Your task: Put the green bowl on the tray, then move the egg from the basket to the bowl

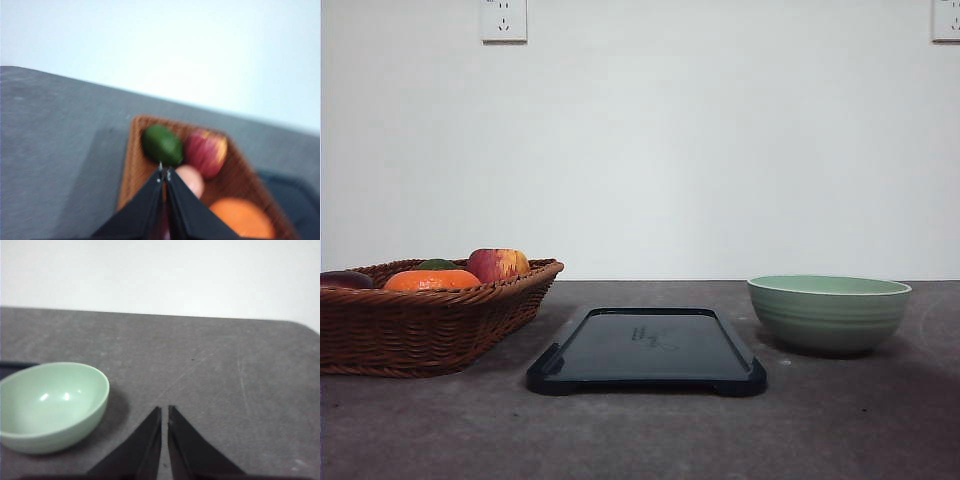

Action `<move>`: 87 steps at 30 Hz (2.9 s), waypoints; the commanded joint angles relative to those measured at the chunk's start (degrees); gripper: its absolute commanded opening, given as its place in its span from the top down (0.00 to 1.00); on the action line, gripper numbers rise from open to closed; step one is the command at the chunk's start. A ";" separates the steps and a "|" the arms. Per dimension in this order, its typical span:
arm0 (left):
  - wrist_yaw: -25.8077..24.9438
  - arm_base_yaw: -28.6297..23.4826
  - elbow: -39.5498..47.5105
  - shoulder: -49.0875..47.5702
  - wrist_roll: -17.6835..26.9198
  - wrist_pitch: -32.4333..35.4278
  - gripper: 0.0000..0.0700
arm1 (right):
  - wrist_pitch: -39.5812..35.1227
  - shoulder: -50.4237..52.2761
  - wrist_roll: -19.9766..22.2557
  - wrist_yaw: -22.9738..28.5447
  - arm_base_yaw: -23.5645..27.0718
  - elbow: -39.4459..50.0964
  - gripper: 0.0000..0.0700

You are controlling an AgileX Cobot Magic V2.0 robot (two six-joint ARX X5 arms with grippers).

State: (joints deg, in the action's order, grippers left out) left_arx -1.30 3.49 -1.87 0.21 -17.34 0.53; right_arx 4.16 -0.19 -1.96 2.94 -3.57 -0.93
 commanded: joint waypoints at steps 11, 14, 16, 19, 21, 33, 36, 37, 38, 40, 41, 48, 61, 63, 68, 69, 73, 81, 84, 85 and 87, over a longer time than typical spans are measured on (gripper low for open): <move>-0.63 -0.09 0.72 -0.02 -29.42 5.43 1.00 | -2.92 -0.02 -31.06 -2.56 -0.04 0.18 0.99; -0.70 -0.09 0.25 -0.02 -27.02 5.51 1.00 | -6.62 -0.02 -30.78 -5.16 -0.04 0.16 0.99; -1.70 -0.09 -0.44 -0.02 -25.24 5.47 1.00 | -8.76 -0.02 -30.14 -6.19 -0.04 -0.02 0.99; -2.95 -0.09 -2.10 0.27 -21.49 4.33 1.00 | -8.07 -0.09 -29.89 -6.24 -0.04 -1.35 0.99; -3.02 -0.09 -3.83 0.78 -19.65 1.89 1.00 | -6.95 -0.30 -28.50 -6.92 -0.04 -2.63 0.99; -3.87 -0.09 -20.33 13.00 -6.33 -13.00 1.00 | 1.86 -11.53 -17.29 -12.73 -0.04 -17.05 0.99; -5.25 -0.09 -25.04 17.50 -2.73 -16.04 1.00 | 2.85 -15.84 -14.23 -14.82 -0.04 -20.48 0.99; -5.61 -0.09 -26.55 19.01 -1.84 -16.94 1.00 | 3.06 -17.27 -13.40 -15.59 -0.04 -21.39 0.99; -6.19 -0.09 -28.12 20.62 -0.90 -17.80 1.00 | 3.28 -18.72 -12.76 -16.32 -0.04 -22.26 0.99; -7.49 -0.09 -31.27 23.90 0.97 -19.56 1.00 | 3.64 -21.89 -11.57 -18.01 -0.05 -24.02 0.99; -8.42 -0.09 -32.71 25.49 1.90 -20.37 1.00 | 3.72 -23.36 -10.92 -18.80 -0.07 -24.78 0.99; -17.61 0.35 -42.11 37.39 9.81 -25.99 1.00 | 4.03 -33.92 -4.45 -24.80 -1.14 -30.37 0.99; -20.39 6.13 -51.81 50.72 23.32 -37.85 1.00 | 16.96 -49.40 7.04 -23.79 -9.59 -41.71 0.99; -20.39 6.94 -52.09 51.50 25.05 -38.64 1.00 | 18.11 -50.63 8.01 -23.48 -10.48 -42.29 0.99; -20.41 8.13 -52.09 51.76 25.29 -38.13 0.85 | 19.65 -51.47 8.61 -23.56 -11.34 -42.34 0.85; -20.41 8.16 -52.09 51.76 25.27 -38.13 0.75 | 19.82 -51.46 8.61 -23.53 -11.34 -42.34 0.76; -20.41 8.17 -52.09 51.76 25.27 -38.20 0.51 | 19.96 -51.39 8.61 -23.50 -11.34 -42.34 0.58; -20.41 8.17 -52.09 51.76 25.17 -38.19 0.50 | 21.08 -51.47 4.01 -20.17 -11.33 -42.84 0.58; -20.41 8.17 -52.09 51.76 24.54 -38.18 0.50 | 22.88 -51.99 0.81 -16.84 -11.23 -44.32 0.58; -20.41 8.17 -52.09 51.76 24.13 -38.17 0.50 | 23.98 -52.43 -0.09 -15.77 -11.20 -45.17 0.58; -20.41 8.17 -52.09 51.76 23.71 -38.16 0.50 | 26.57 -53.74 -1.34 -13.99 -11.17 -47.17 0.58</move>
State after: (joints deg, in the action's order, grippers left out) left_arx -21.35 11.51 -52.56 51.68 6.70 -37.98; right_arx 30.32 -52.91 -0.68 -11.71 -14.60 -46.72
